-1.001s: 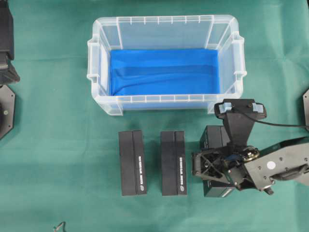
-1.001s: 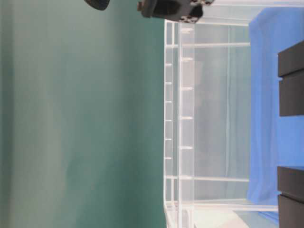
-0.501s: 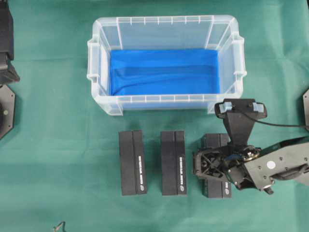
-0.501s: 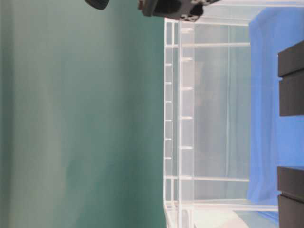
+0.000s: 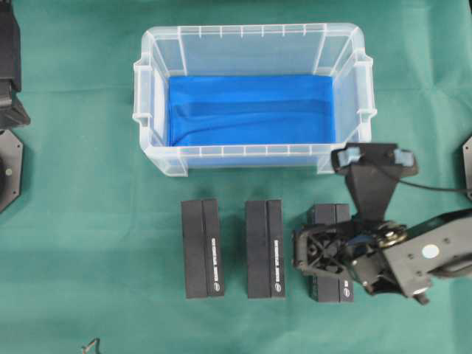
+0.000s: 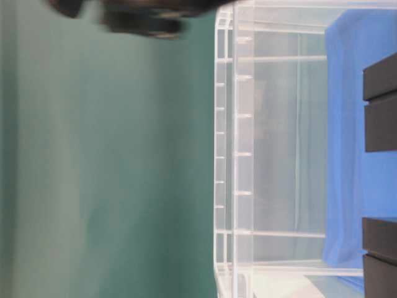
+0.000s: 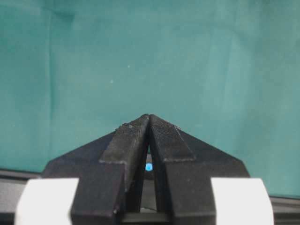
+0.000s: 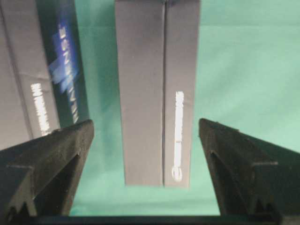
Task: Take the box out of the case with the right arm.
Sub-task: 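Open the right gripper and withdraw it to the upper right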
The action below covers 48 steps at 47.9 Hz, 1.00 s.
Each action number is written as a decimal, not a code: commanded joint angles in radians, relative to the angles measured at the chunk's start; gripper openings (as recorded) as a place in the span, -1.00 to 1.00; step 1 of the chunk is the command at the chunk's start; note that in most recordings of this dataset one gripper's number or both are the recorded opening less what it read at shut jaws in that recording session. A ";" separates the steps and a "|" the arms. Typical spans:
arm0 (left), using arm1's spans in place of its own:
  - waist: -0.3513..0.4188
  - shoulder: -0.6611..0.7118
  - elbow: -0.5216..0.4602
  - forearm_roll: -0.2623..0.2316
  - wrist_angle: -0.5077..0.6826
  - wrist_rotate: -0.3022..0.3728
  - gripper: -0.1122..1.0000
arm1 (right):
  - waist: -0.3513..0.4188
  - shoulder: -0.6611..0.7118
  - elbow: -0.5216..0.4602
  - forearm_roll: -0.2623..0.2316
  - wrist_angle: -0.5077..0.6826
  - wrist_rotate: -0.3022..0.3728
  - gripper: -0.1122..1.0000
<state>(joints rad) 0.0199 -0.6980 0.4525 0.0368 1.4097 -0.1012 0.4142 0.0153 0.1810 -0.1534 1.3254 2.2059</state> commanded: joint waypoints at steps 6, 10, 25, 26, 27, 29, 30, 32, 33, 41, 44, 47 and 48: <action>0.003 0.000 -0.025 0.003 -0.005 -0.002 -0.80 | -0.002 -0.044 -0.150 -0.015 0.189 -0.037 0.79; 0.003 0.000 -0.025 0.002 -0.005 0.000 -0.80 | -0.003 -0.044 -0.201 -0.023 0.249 -0.058 0.79; 0.002 0.000 -0.025 0.003 -0.005 0.002 -0.80 | -0.011 -0.044 -0.262 -0.032 0.330 -0.077 0.79; 0.003 0.000 -0.025 0.003 -0.005 0.002 -0.80 | -0.009 -0.044 -0.262 -0.032 0.330 -0.077 0.79; 0.003 0.000 -0.025 0.002 -0.005 0.002 -0.80 | -0.011 -0.044 -0.261 -0.032 0.328 -0.077 0.79; 0.003 -0.002 -0.025 0.002 -0.005 0.002 -0.80 | -0.011 -0.048 -0.259 -0.032 0.331 -0.077 0.79; 0.003 -0.002 -0.023 0.003 -0.005 0.002 -0.80 | -0.011 -0.049 -0.258 -0.031 0.330 -0.077 0.79; 0.003 -0.005 -0.023 0.003 -0.005 0.000 -0.80 | -0.011 -0.054 -0.252 -0.031 0.330 -0.077 0.79; 0.003 -0.005 -0.023 0.003 -0.005 0.000 -0.80 | -0.011 -0.057 -0.247 -0.032 0.330 -0.077 0.79; 0.003 -0.011 -0.020 0.003 -0.005 0.000 -0.80 | -0.006 -0.109 -0.193 -0.028 0.322 -0.071 0.79; 0.003 -0.012 -0.020 0.003 -0.005 0.000 -0.80 | -0.002 -0.132 -0.164 -0.028 0.316 -0.064 0.79; 0.003 -0.011 -0.020 0.003 -0.005 0.006 -0.80 | 0.005 -0.161 -0.130 -0.026 0.310 -0.061 0.79; 0.003 -0.011 -0.020 0.003 -0.006 0.008 -0.80 | 0.006 -0.172 -0.120 -0.028 0.310 -0.060 0.79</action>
<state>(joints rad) 0.0199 -0.7102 0.4510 0.0383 1.4113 -0.0951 0.4096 -0.0997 0.0430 -0.1795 1.6429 2.1430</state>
